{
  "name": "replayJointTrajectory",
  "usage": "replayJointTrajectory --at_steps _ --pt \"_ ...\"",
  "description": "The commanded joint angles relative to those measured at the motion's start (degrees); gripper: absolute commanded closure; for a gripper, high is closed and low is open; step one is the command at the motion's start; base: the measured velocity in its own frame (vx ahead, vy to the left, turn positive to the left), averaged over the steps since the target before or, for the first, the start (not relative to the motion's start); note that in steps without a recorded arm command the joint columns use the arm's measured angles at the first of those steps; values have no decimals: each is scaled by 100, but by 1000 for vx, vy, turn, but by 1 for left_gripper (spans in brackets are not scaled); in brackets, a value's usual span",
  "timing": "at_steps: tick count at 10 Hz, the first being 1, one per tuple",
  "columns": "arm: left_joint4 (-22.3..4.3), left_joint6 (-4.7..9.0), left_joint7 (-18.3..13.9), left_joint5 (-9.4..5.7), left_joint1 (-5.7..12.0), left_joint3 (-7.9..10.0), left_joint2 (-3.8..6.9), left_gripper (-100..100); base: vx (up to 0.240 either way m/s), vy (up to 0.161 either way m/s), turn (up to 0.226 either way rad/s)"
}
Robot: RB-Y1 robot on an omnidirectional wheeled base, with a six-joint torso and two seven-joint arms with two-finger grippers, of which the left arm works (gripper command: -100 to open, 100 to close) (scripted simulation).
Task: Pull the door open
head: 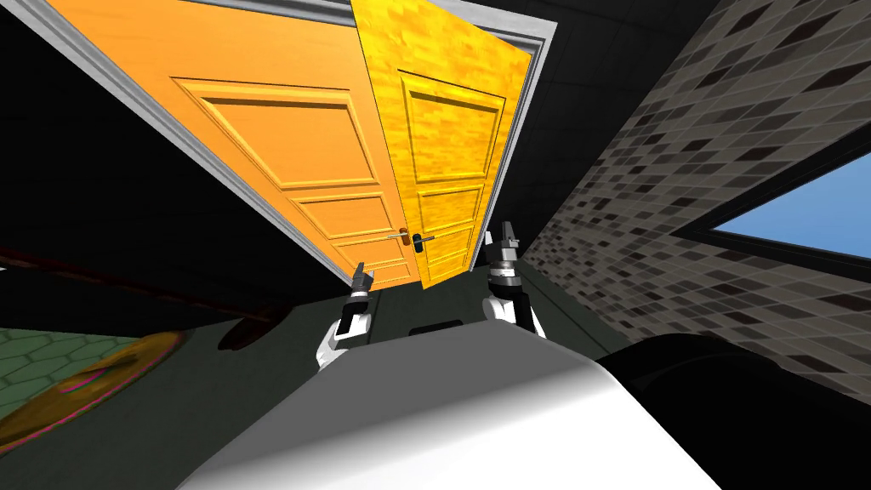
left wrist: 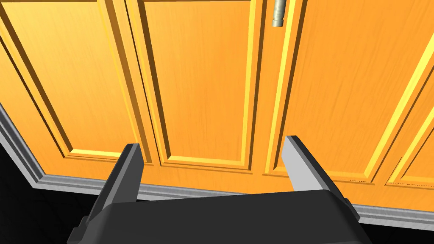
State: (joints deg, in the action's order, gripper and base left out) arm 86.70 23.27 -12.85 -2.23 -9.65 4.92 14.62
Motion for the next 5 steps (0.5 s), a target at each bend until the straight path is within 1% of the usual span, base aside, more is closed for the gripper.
replayJointTrajectory --at_steps 1,2,3,5 --pt "-163 -28 -29 -32 54 37 71 -100 106 -39 -51" --pt "-275 -40 -39 -48 103 58 103 -100 94 -44 -38" --pt "-500 -63 -60 -79 201 98 167 -100 122 -44 -76" --pt "-715 -85 -80 -108 296 136 227 -100 138 -46 -52"
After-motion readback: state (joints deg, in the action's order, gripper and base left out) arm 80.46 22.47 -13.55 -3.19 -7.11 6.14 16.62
